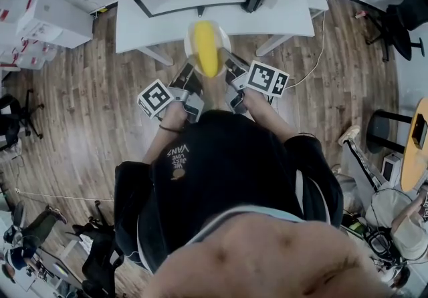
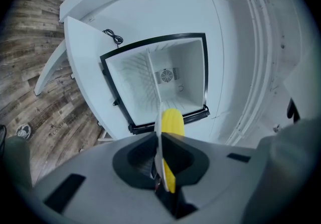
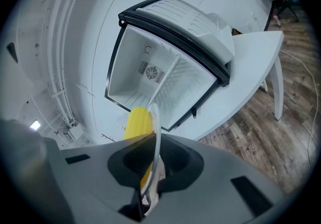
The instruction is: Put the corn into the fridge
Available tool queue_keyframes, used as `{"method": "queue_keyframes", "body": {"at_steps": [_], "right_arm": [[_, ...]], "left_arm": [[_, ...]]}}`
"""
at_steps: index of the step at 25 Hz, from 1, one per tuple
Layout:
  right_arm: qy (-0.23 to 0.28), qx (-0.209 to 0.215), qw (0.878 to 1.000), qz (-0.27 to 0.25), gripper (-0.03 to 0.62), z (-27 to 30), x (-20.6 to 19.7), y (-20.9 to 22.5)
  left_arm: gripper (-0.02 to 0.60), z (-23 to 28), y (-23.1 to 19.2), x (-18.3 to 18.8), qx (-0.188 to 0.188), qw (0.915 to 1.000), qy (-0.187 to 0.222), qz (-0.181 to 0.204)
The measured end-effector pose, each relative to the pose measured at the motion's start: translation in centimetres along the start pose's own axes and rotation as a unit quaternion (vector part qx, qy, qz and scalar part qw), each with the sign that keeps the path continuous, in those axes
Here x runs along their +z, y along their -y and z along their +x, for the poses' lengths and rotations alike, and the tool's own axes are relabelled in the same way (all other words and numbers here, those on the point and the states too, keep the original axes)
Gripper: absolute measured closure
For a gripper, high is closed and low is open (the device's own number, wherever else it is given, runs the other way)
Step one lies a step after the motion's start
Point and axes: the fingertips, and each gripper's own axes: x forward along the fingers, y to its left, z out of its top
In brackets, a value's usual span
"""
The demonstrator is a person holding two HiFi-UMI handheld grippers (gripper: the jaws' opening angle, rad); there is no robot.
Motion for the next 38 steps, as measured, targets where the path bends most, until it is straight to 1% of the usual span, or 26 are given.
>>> {"method": "queue_keyframes", "body": {"at_steps": [4, 7, 15, 26, 32, 38], "right_arm": [[0.007, -0.006, 1.0, 0.002, 0.565, 1.6, 1.3, 0.0], [0.014, -0.01, 1.0, 0.002, 0.564, 3.0, 2.6, -0.1], [0.032, -0.019, 0.999, 0.009, 0.565, 6.9, 4.8, -0.9], [0.058, -0.017, 0.998, 0.015, 0.565, 11.8, 7.0, -2.0], [0.068, -0.021, 0.997, 0.018, 0.564, 13.7, 7.5, -2.0], [0.073, -0.026, 0.997, 0.021, 0.565, 14.4, 8.1, -1.5]], "left_arm": [[0.548, 1.6, 0.0, 1.8, -0.007, 0.9999, -0.013, 0.001], [0.548, 2.7, -0.2, 3.3, 0.001, 0.9998, -0.022, 0.001], [0.548, 5.0, -0.5, 7.6, 0.0, 0.9992, -0.041, 0.0], [0.548, 7.2, -0.8, 12.9, -0.014, 0.9982, -0.058, 0.011], [0.548, 8.1, -1.4, 14.8, -0.018, 0.9975, -0.068, 0.013], [0.548, 8.9, -1.8, 15.3, -0.024, 0.997, -0.074, 0.007]]}}
